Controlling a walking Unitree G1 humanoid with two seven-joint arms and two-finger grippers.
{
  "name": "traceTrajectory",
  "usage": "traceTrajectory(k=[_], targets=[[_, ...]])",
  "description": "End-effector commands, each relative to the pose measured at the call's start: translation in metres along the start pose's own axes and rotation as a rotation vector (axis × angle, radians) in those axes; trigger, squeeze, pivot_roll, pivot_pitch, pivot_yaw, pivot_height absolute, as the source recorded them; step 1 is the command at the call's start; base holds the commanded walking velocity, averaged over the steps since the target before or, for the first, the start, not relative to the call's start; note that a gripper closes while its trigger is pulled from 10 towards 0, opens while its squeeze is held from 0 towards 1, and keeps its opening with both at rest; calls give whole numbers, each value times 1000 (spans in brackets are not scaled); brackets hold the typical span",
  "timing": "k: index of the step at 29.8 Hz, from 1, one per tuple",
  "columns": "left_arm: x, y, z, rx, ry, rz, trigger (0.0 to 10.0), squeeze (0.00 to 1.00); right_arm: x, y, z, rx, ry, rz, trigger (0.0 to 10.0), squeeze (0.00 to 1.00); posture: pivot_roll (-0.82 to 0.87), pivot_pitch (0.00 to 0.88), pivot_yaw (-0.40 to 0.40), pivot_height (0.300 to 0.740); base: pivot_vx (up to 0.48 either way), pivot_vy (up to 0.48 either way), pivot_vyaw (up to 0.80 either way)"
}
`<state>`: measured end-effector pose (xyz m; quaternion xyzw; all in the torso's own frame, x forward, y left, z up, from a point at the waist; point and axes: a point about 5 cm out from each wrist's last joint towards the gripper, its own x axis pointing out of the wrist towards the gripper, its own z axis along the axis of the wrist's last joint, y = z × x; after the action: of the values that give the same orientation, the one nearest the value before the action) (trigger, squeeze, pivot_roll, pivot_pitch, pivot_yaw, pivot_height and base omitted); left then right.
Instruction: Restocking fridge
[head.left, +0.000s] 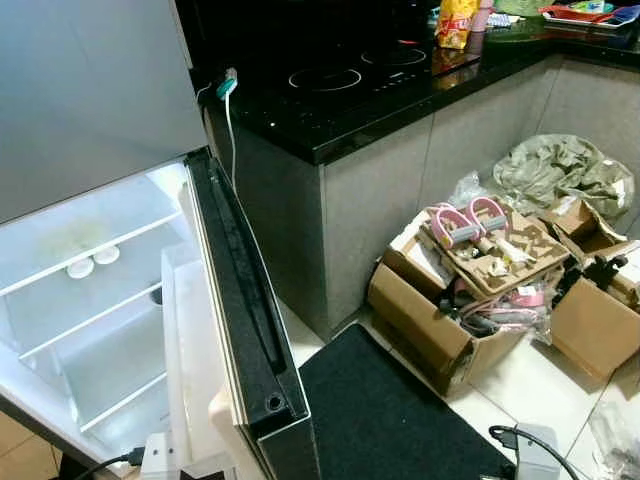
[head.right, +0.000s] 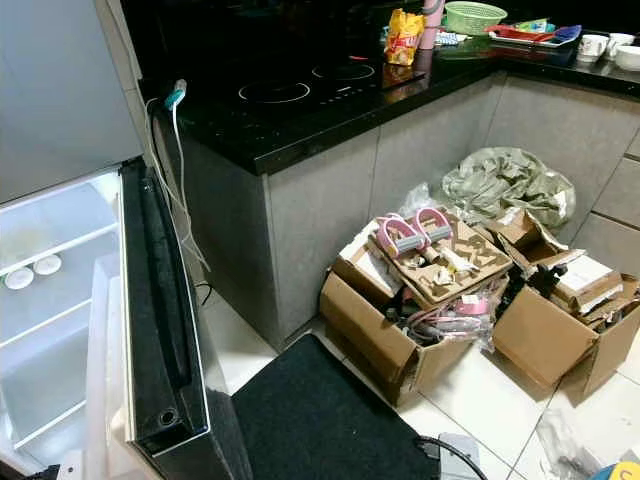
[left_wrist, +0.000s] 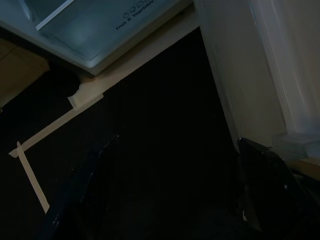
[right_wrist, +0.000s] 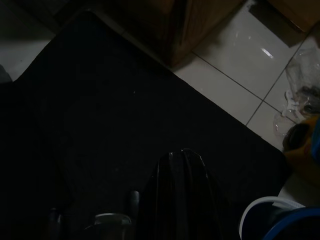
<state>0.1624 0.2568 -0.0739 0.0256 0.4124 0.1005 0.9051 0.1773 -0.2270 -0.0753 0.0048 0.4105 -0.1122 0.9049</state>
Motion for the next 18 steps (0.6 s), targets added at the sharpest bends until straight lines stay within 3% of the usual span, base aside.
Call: traceTrajectory(k=[1,5,18], targets=[[-1,-4,-3,16,10,-17,10000,0,-1,1,-3,-1,5,3,10000,0,-40,68,44,740,0,0,0],[-1,-4,-4,19,14,-16,10000,0,-1,1,-4,-1,5,5,10000,0,-39,70,43,740,0,70,0],[-1,-3,-5,13,11,-18,10000,0,0,2,1,6,-10,11,10000,0,-40,69,43,740,0,391,0]])
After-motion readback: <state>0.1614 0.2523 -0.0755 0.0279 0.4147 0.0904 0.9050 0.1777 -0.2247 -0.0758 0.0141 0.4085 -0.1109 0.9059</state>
